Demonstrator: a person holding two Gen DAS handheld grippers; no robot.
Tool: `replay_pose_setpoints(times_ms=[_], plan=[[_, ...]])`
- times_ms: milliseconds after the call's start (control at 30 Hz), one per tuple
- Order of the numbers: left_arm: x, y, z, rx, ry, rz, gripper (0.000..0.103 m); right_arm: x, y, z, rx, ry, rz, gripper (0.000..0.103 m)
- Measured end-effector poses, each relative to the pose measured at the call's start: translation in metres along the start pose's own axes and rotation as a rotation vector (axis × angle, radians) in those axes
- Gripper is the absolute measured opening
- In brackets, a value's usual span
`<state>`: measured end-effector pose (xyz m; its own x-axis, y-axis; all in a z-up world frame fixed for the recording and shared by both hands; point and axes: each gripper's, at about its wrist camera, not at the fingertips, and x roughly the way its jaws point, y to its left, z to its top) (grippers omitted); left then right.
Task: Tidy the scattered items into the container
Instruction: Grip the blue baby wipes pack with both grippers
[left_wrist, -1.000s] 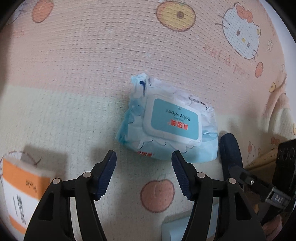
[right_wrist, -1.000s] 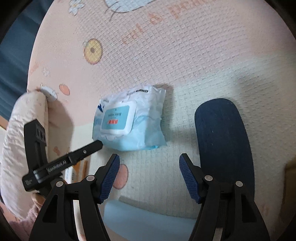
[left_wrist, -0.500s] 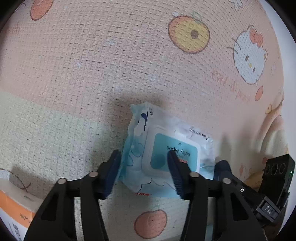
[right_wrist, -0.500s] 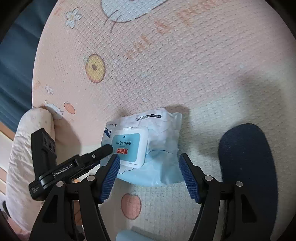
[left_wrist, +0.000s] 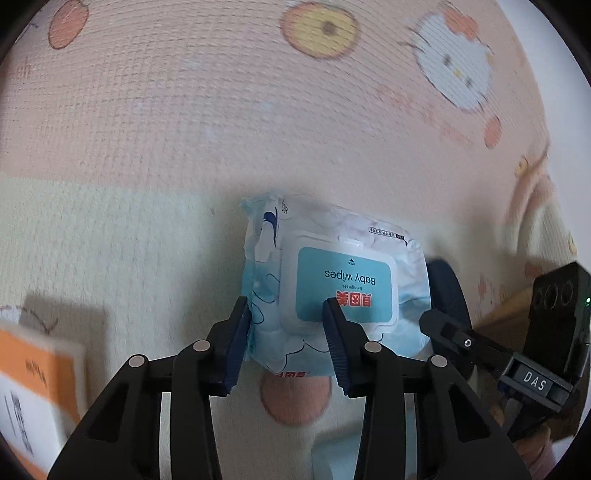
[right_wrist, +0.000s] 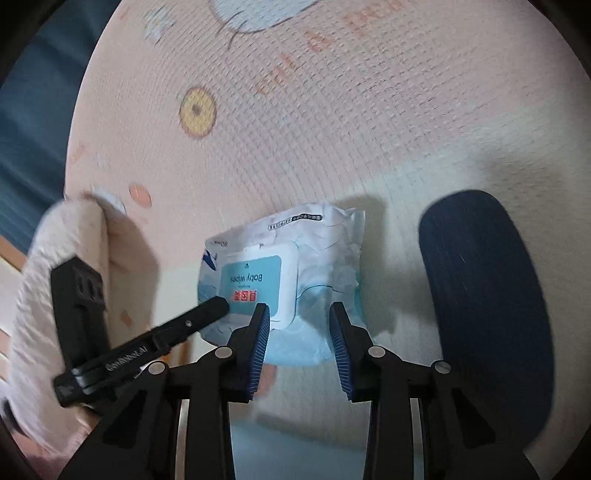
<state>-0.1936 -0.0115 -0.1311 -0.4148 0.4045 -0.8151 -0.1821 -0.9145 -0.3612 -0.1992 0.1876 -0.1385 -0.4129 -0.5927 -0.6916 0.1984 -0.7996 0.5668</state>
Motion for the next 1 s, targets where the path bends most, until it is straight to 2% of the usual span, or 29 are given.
replay_pose_setpoints(times_ms=[67,233,367,600,700,800,833,900,1000], plan=[[-0.005,-0.005,-0.012,0.004,0.007,-0.002,0.043,-0.008,0.002,-0.012,-0.001,0.01,-0.014,0.031],[-0.017,-0.002,-0.033,-0.009,0.029,-0.021,0.043,-0.024,-0.006,-0.041,0.068,0.005,0.02,0.031],[-0.021,-0.007,-0.05,0.005,0.043,-0.026,0.043,-0.032,-0.001,-0.061,0.05,0.01,0.001,0.031],[-0.029,-0.02,-0.078,0.033,0.094,-0.045,0.043,-0.049,0.006,-0.085,-0.015,0.024,-0.069,0.031],[-0.03,-0.024,-0.083,0.057,0.105,-0.048,0.043,-0.055,0.001,-0.09,-0.016,0.018,-0.074,0.031],[-0.03,-0.023,-0.08,0.039,0.112,-0.044,0.044,-0.057,-0.003,-0.087,0.021,0.009,-0.055,0.032],[-0.029,-0.021,-0.079,0.028,0.118,-0.045,0.044,-0.058,-0.006,-0.087,0.038,0.007,-0.055,0.034],[-0.029,-0.019,-0.076,0.01,0.127,-0.046,0.046,-0.057,-0.01,-0.084,0.062,0.0,-0.045,0.047],[-0.029,-0.013,-0.072,-0.026,0.124,-0.058,0.048,-0.053,-0.013,-0.079,0.094,-0.014,-0.034,0.059]])
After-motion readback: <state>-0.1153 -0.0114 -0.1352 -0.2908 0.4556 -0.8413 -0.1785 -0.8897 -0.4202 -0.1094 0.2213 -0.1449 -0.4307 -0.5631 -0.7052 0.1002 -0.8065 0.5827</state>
